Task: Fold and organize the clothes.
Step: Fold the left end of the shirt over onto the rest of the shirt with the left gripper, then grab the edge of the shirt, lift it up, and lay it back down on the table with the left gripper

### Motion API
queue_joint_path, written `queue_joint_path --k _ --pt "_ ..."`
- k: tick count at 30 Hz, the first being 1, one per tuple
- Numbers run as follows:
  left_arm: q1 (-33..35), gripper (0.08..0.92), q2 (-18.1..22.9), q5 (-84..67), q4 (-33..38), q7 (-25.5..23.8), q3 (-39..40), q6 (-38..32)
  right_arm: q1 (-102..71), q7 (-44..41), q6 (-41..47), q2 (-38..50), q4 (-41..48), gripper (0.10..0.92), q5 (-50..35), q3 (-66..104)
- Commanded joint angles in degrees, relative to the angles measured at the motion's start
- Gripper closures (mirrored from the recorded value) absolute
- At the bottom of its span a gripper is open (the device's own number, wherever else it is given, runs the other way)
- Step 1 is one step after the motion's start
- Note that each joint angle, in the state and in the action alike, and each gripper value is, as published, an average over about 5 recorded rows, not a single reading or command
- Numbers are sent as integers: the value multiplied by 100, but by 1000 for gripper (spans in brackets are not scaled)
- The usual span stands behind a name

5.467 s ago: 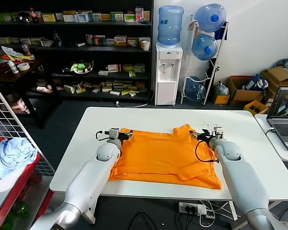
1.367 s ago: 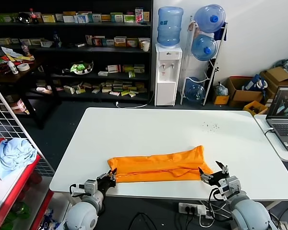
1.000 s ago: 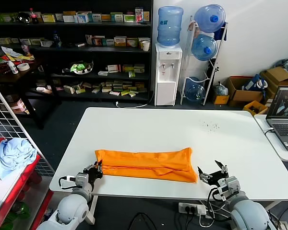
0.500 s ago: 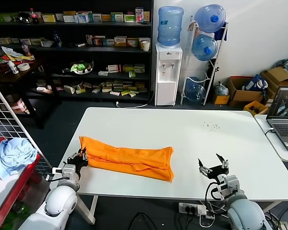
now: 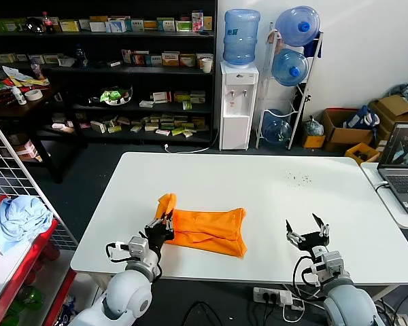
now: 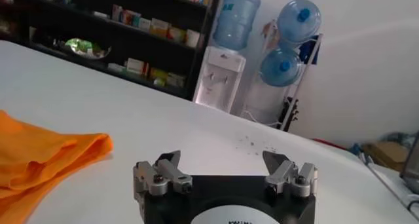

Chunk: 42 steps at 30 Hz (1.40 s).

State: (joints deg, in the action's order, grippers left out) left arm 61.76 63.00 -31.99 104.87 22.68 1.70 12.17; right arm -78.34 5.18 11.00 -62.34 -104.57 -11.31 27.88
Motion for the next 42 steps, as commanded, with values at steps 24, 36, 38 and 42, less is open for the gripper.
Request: queue_joint_path --k 24,36,38,42 --pt "-790 622 1565 34 -1128 -413 1466 -1015 84 42 -31 -39 99 203 -25 17" --pt "-261 262 -18 -451 -634 -763 295 -902 85 6 -17 16 103 203 -25 -48" --pt "-125 208 -221 -718 -625 -834 85 -653 68 -10 -17 23 123 203 -24 -54" --pt "54 179 -397 -1314 -645 -943 -341 53 36 -38 -6 28 141 203 -30 -61"
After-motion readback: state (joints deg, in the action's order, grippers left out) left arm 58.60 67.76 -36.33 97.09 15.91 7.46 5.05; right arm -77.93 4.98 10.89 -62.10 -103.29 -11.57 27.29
